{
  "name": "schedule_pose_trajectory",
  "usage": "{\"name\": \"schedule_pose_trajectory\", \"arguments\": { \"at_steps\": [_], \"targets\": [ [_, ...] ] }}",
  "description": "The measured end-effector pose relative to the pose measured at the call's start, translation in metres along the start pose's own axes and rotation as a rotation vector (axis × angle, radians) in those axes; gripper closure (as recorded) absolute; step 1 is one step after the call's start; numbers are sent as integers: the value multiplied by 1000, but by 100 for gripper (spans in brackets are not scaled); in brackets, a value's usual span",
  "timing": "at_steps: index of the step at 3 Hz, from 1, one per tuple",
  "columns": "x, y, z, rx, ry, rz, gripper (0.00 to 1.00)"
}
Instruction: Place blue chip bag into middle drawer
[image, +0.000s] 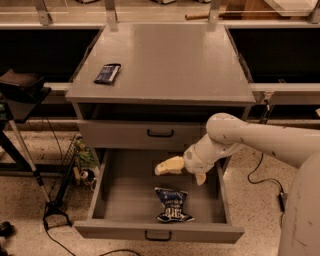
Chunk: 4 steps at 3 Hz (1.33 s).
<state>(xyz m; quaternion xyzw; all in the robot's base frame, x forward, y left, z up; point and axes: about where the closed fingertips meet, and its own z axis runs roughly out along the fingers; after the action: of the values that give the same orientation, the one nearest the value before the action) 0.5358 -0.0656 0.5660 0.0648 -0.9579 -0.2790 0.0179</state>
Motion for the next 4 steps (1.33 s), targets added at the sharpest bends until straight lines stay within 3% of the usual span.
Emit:
{"name": "schedule_pose_trajectory", "arguments": {
  "at_steps": [1, 2, 3, 4],
  "targets": [
    [5, -2, -12, -21, 10, -18, 0],
    [23, -6, -52, -39, -1, -41, 0],
    [56, -11, -115, -13, -74, -31, 0],
    [104, -4, -198, 17, -177, -18, 0]
  ]
}}
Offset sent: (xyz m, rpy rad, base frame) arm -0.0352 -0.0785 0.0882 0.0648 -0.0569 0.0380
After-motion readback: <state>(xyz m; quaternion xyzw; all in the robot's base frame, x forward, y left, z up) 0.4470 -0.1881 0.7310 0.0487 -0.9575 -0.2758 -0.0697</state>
